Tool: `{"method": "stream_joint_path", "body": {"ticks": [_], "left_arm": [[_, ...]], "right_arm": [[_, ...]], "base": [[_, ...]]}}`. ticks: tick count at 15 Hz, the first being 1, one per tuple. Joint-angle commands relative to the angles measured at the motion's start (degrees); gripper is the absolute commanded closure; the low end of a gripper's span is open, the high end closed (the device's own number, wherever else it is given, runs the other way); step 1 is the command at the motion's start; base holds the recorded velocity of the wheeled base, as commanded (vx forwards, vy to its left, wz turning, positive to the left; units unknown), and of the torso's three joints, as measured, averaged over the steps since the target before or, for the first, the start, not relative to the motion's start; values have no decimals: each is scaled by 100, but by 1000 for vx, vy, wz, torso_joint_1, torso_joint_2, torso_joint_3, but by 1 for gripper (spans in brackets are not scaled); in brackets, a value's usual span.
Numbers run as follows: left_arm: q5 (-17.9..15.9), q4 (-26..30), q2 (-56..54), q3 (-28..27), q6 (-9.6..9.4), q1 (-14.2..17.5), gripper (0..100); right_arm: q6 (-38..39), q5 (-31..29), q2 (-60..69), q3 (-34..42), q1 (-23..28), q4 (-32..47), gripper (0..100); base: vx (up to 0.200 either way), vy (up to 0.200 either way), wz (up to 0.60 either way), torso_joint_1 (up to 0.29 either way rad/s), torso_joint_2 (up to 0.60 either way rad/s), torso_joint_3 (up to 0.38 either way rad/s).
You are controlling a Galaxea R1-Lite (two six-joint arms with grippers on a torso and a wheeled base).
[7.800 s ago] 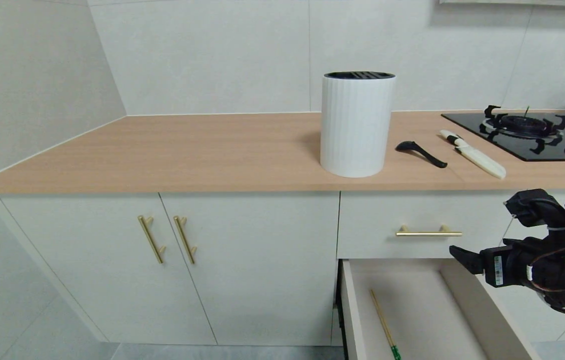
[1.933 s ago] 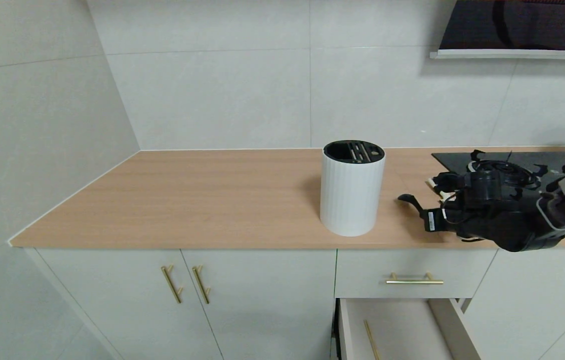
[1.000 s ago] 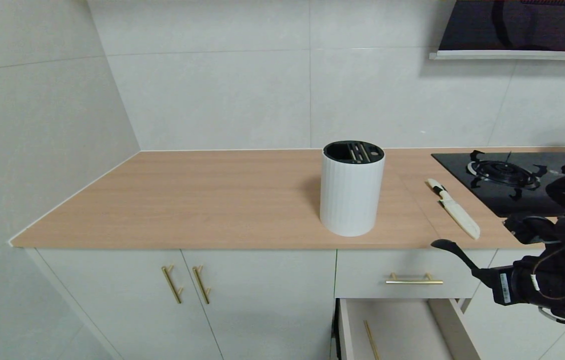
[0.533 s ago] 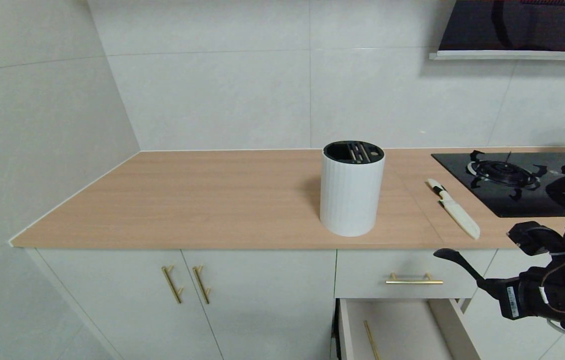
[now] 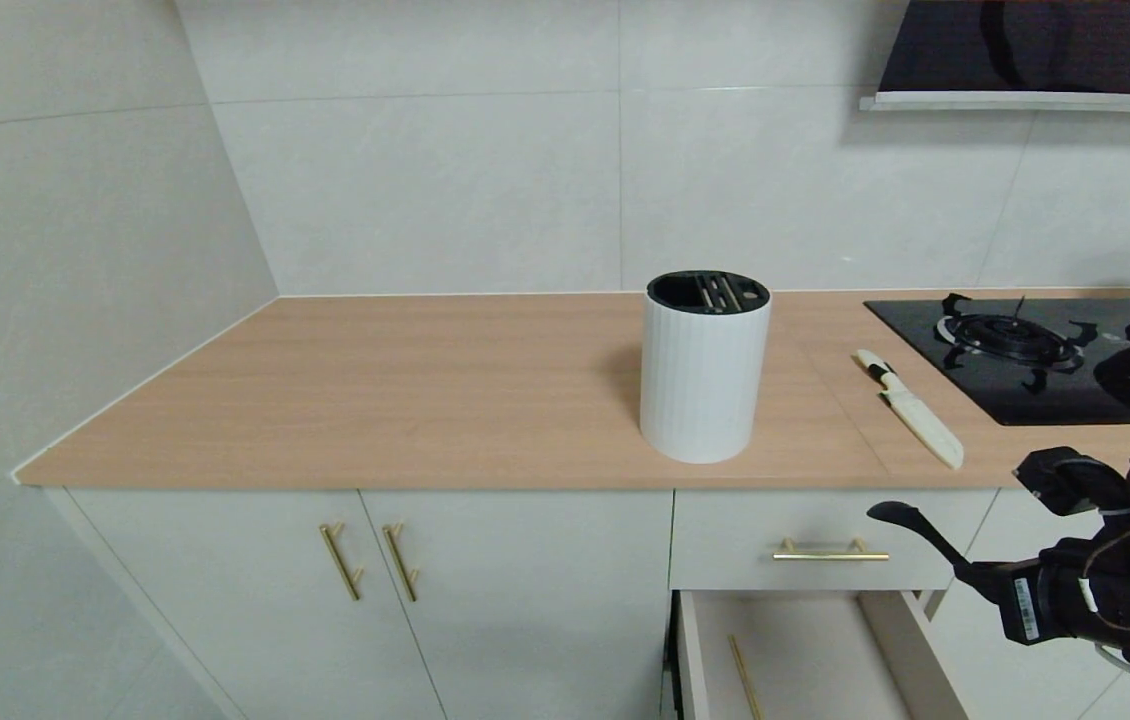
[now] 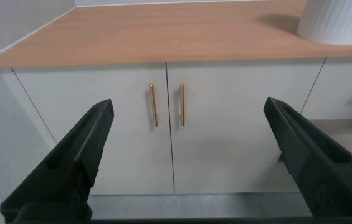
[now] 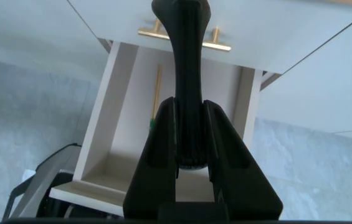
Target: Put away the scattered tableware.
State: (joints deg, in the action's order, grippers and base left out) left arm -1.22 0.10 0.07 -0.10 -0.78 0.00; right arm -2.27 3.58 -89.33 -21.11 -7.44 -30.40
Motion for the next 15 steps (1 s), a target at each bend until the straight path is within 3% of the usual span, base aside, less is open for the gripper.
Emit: {"method": "stream_joint_path", "body": {"ticks": [1, 15], "left_arm": [[-1, -1, 1, 1, -1, 0, 0], [-1, -1, 1, 1, -1, 0, 0]], "right_arm": [[-2, 2, -40, 2, -3, -1, 100], [-2, 2, -260, 11, 5, -1, 100]], "base": [[0, 0, 0, -193, 452, 246], [0, 0, 0, -206, 489, 285]]}}
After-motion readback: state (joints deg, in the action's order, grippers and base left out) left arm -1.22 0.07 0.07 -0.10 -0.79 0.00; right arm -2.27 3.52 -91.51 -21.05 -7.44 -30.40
